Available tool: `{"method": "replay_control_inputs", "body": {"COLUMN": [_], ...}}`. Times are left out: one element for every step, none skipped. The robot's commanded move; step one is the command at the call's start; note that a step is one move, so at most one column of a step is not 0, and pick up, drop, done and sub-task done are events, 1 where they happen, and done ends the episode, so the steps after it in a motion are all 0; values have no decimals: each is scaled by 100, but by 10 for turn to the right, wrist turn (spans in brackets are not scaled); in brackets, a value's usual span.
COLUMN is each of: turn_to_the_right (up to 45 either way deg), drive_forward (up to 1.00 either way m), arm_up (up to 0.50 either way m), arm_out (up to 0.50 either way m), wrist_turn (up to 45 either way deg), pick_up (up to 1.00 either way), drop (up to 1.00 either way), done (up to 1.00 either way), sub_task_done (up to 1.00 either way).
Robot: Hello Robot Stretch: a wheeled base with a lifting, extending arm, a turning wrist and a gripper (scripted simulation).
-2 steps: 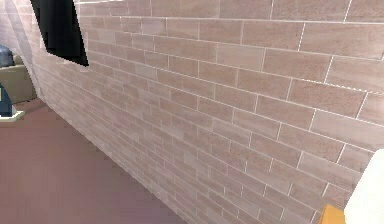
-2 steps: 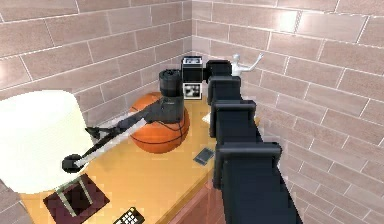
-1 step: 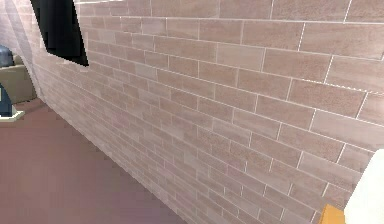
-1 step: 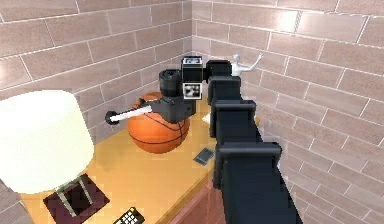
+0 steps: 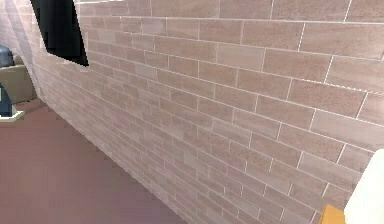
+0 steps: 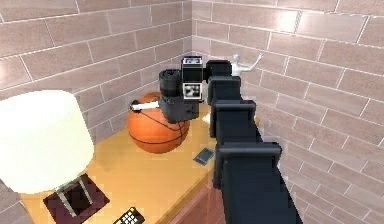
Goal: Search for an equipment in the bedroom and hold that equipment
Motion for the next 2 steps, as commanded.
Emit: {"method": "replay_control_inputs", "body": {"turn_to_the_right": [0,0], "drive_forward": [0,0], "arm_up": [-12,0], "arm_out": [0,0], "wrist_turn": [0,0], "pick_up": [0,100], "drop": [0,0], "done": [0,0], "sub_task_done": [0,0]}}
